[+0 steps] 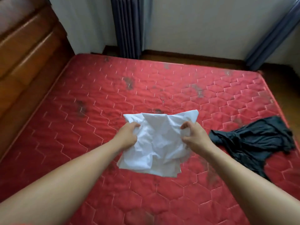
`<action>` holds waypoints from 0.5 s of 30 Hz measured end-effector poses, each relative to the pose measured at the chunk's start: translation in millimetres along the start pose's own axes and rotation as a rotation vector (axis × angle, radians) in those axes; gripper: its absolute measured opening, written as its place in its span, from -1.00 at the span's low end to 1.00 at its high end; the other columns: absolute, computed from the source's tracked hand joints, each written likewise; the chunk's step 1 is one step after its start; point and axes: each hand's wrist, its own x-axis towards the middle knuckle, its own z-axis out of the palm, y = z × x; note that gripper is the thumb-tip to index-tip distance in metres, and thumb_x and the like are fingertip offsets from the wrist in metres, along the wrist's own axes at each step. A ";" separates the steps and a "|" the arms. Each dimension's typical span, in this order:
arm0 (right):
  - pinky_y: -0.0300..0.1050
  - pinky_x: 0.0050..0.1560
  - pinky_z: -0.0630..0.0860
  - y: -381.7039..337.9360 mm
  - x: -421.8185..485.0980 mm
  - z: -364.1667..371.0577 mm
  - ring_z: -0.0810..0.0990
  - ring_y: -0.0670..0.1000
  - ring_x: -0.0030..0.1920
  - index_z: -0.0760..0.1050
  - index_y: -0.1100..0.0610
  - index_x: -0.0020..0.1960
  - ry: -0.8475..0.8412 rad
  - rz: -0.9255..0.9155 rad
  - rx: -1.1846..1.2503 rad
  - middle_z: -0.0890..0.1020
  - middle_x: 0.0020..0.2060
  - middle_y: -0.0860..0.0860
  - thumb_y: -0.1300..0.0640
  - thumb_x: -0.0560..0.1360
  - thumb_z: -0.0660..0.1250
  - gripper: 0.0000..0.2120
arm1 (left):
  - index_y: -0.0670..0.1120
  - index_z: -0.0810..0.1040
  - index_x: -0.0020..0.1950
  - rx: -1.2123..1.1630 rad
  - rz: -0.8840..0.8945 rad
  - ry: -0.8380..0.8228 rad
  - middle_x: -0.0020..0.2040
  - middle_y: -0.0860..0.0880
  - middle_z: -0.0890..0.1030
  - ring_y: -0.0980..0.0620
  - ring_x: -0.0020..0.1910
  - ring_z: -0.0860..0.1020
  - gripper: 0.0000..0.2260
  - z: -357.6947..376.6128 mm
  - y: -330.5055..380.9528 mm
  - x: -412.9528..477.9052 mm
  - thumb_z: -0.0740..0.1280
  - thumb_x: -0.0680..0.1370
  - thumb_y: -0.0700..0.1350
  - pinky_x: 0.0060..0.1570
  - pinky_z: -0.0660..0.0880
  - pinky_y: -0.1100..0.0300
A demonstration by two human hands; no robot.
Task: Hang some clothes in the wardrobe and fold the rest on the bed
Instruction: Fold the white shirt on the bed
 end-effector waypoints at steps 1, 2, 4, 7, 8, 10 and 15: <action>-0.19 -0.21 0.50 -20.3 -2.1 -18.7 0.54 0.08 -0.05 0.52 0.02 0.16 -0.007 -0.015 -0.027 0.47 0.08 0.10 0.30 0.40 0.32 -0.63 | -0.10 0.45 0.45 0.016 0.011 0.000 0.38 -0.16 0.46 -0.13 0.33 0.47 -0.46 -18.5 18.9 -9.9 0.23 0.47 -0.37 0.30 0.42 0.11; -0.29 -0.29 0.45 -40.4 -5.4 -37.2 0.53 0.06 -0.09 0.51 0.03 0.18 -0.013 -0.027 -0.046 0.46 0.10 0.11 0.29 0.42 0.32 -0.63 | -0.10 0.44 0.45 0.033 0.023 0.000 0.38 -0.16 0.46 -0.13 0.31 0.48 -0.46 -37.0 37.6 -20.9 0.23 0.46 -0.36 0.27 0.44 0.10; -0.33 -0.39 0.41 -82.0 -14.9 -73.3 0.53 0.00 -0.16 0.50 0.07 0.21 -0.026 -0.041 -0.054 0.44 0.13 0.11 0.29 0.43 0.33 -0.63 | -0.09 0.42 0.45 0.057 0.042 0.010 0.37 -0.15 0.43 -0.13 0.25 0.50 -0.46 -73.8 72.7 -45.6 0.27 0.46 -0.33 0.22 0.49 0.05; -0.19 -0.35 0.47 -144.9 -37.5 -121.7 0.56 0.07 -0.12 0.49 0.10 0.23 -0.070 -0.065 -0.044 0.45 0.13 0.10 0.29 0.40 0.34 -0.59 | -0.07 0.37 0.47 0.067 0.045 0.044 0.35 -0.12 0.39 -0.11 0.16 0.53 -0.42 -126.5 116.9 -89.3 0.35 0.45 -0.29 0.07 0.57 0.05; -0.18 -0.36 0.48 -165.2 -47.0 -135.8 0.58 0.08 -0.15 0.49 0.11 0.23 -0.094 -0.088 -0.043 0.49 0.09 0.12 0.30 0.39 0.34 -0.59 | -0.06 0.36 0.48 0.069 0.042 0.061 0.34 -0.11 0.39 -0.10 0.13 0.54 -0.41 -143.4 129.6 -106.0 0.35 0.45 -0.28 0.00 0.58 0.08; -0.26 -0.48 0.43 -202.3 -66.9 -156.6 0.54 0.04 -0.29 0.50 0.19 0.20 -0.143 -0.149 -0.029 0.53 -0.10 0.11 0.35 0.37 0.34 -0.60 | -0.02 0.36 0.48 0.068 0.034 0.118 0.31 -0.09 0.40 -0.06 0.06 0.54 -0.41 -173.5 147.8 -140.0 0.35 0.46 -0.26 -0.15 0.55 0.17; -0.33 -0.39 0.40 -289.0 -116.1 -180.1 0.48 -0.12 -0.37 0.46 0.22 0.26 -0.265 -0.342 -0.122 0.49 -0.24 -0.03 0.34 0.44 0.38 -0.60 | 0.01 0.36 0.47 0.080 -0.059 0.297 0.21 -0.02 0.39 0.02 -0.09 0.53 -0.43 -230.5 157.9 -239.1 0.36 0.47 -0.22 -0.33 0.47 0.26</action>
